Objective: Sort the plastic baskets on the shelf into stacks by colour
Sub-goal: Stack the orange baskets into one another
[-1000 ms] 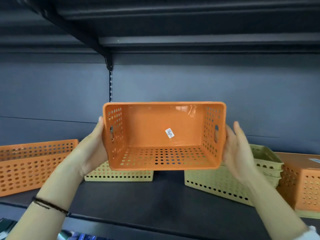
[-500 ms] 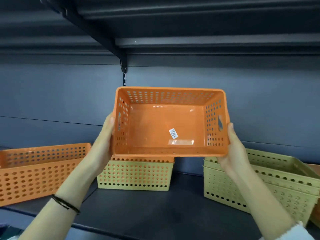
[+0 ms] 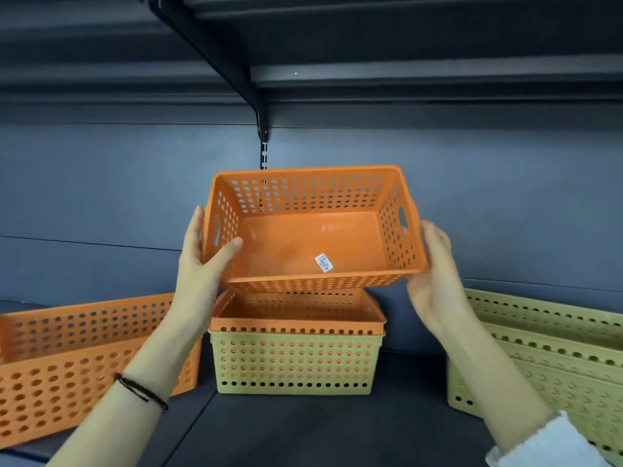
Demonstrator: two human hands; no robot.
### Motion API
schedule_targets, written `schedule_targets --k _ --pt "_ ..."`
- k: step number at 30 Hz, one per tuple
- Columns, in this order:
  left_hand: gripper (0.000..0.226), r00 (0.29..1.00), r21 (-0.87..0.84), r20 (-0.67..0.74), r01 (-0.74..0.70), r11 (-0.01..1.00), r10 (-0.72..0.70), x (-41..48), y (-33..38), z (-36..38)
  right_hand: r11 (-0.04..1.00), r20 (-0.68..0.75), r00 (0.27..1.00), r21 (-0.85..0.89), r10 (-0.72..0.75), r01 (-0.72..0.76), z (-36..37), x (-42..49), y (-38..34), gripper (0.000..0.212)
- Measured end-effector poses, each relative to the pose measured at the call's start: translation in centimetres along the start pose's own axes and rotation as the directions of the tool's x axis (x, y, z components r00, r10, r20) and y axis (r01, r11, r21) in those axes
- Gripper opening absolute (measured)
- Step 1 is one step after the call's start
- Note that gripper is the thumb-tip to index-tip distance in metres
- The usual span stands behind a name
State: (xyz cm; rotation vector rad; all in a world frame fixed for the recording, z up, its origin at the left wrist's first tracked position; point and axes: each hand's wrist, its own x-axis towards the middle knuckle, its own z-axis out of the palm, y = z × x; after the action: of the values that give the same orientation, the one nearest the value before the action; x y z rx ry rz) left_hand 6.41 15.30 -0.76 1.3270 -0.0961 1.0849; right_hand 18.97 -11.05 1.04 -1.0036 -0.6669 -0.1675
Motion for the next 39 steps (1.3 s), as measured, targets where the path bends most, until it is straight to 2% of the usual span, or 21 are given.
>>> schedule_targets --k 2,3,4,7,9,12,17,19,24,26,28,29,32,33,35,37,39 --pt "0.071 0.993 -0.028 -0.075 0.085 0.996 -0.087 1.3 -0.9 -0.6 0.989 0.036 0.999 -0.146 0.009 -0.004 0.9 -0.2 1.4 0.062" --pt "0.068 0.988 -0.027 -0.076 0.131 0.991 -0.133 1.8 -1.4 -1.0 0.976 0.055 0.998 -0.216 0.028 -0.016 1.2 -0.3 2.2 0.073" --pt "0.065 0.982 -0.017 -0.065 0.176 0.984 -0.177 2.2 -2.0 -1.4 0.961 0.065 0.996 -0.276 0.053 -0.033 1.3 -0.4 3.0 0.073" --pt "0.060 0.960 0.070 -0.050 0.278 0.958 -0.275 2.3 -3.4 -2.2 0.918 0.068 0.987 -0.382 0.144 -0.107 1.0 -0.6 5.4 0.036" --pt "0.066 0.953 0.187 -0.043 0.304 0.934 -0.301 2.1 -4.2 -2.6 0.883 0.056 0.984 -0.453 0.171 -0.127 1.0 -1.2 6.4 0.027" --pt "0.082 0.954 0.311 -0.065 0.298 0.902 -0.293 1.8 -4.6 -3.1 0.853 0.032 0.992 -0.515 0.118 -0.085 1.0 -2.2 7.0 0.042" --pt "0.079 0.962 0.348 -0.053 0.271 0.897 -0.270 1.5 -4.4 -2.7 0.836 0.006 0.998 -0.545 0.069 -0.054 0.3 -3.6 8.0 0.071" --pt "0.066 0.966 0.334 -0.045 0.256 0.907 -0.256 1.1 -4.3 -2.4 0.833 0.002 0.999 -0.553 0.037 -0.030 -0.3 -3.9 8.4 0.069" --pt "0.039 0.973 0.358 -0.011 0.218 0.908 -0.229 0.5 -3.4 -2.1 0.783 -0.039 0.997 -0.621 -0.073 0.033 -1.4 -4.1 8.2 0.042" --pt "0.043 0.969 0.334 -0.002 0.235 0.913 -0.249 0.5 -3.0 -2.1 0.777 -0.070 0.994 -0.629 -0.078 0.017 -1.3 -4.0 7.6 0.050" --pt "0.025 0.979 0.374 0.011 0.185 0.909 -0.203 0.3 -3.2 -2.3 0.772 -0.099 0.990 -0.635 -0.096 0.012 -1.0 -3.9 7.3 0.061" --pt "0.027 0.982 0.409 0.014 0.168 0.897 -0.191 0.0 -3.3 -2.4 0.761 -0.114 0.987 -0.648 -0.117 0.015 -0.8 -3.8 7.0 0.061" --pt "0.077 0.972 0.522 0.016 0.190 0.831 -0.233 -0.8 -4.4 -3.1 0.643 -0.141 0.980 -0.766 -0.143 -0.016 -0.8 -3.3 7.1 0.071" --pt "0.085 0.971 0.557 0.018 0.188 0.809 -0.238 -1.0 -4.8 -3.2 0.593 -0.147 0.981 -0.804 -0.129 -0.042 -1.1 -3.4 7.4 0.074" --pt "0.075 0.974 0.631 0.031 0.156 0.760 -0.226 -1.4 -5.5 -3.1 0.558 -0.177 0.981 -0.824 -0.083 -0.101 -1.9 -3.7 8.4 0.078" --pt "0.067 0.979 0.695 0.073 0.088 0.713 -0.191 -1.5 -5.8 -3.0 0.621 -0.202 0.979 -0.769 -0.013 -0.151 -2.6 -4.4 9.0 0.074" --pt "0.069 0.978 0.754 0.101 0.044 0.655 -0.182 -1.4 -5.9 -3.1 0.687 -0.204 0.978 -0.704 0.048 -0.180 -2.9 -4.6 9.2 0.058"
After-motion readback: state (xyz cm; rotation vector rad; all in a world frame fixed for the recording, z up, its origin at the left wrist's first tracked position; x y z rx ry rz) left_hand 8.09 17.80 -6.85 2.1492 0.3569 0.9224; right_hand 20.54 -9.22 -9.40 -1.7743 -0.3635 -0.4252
